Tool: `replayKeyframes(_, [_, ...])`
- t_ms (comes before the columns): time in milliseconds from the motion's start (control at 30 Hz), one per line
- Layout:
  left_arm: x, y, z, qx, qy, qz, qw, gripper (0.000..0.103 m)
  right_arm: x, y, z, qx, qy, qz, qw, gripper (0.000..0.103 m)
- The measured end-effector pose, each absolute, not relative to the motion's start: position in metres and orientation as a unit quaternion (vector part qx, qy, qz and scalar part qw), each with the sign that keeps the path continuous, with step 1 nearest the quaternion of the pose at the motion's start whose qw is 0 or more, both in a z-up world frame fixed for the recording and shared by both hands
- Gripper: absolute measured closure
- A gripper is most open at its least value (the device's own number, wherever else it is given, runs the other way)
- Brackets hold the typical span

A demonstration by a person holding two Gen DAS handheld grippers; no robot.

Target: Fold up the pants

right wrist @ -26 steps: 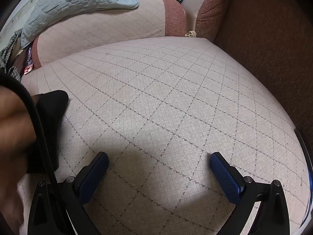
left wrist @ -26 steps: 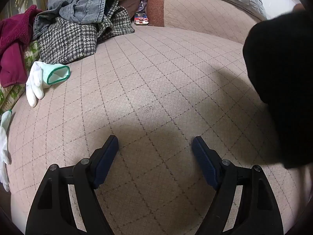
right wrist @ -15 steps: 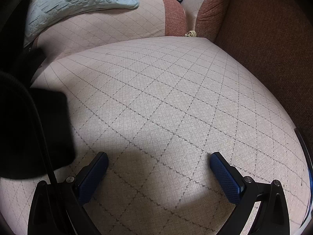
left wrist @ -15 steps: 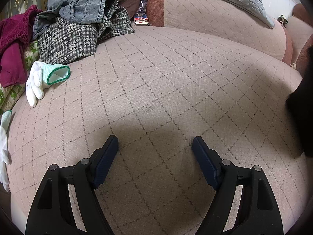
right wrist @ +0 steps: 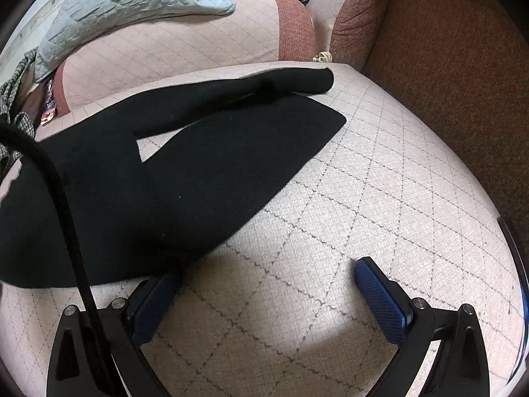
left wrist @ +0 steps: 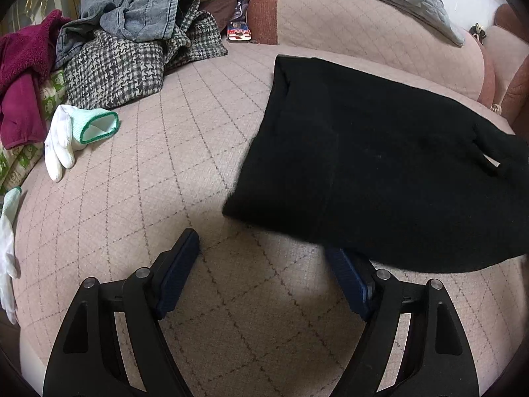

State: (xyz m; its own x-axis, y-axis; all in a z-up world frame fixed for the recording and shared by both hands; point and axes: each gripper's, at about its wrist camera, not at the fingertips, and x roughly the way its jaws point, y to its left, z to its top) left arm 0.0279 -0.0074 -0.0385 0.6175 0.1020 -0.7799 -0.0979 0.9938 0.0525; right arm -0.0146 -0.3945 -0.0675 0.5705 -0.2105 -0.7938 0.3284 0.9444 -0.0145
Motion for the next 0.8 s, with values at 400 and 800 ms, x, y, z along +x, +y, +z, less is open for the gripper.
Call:
replayKeyframes(400, [0.042, 0.006, -0.044, 0.005, 0.435, 0.057, 0.899, 0.023, -0.01, -0.389, -0.063, 0.064, 0.44, -0.154, 0.882, 0.0])
replayKeyframes(800, [0.027, 0.006, -0.027, 0.013, 0.434, 0.046, 0.9, 0.023, -0.009, -0.393, -0.057, 0.076, 0.451, -0.132, 0.879, 0.0])
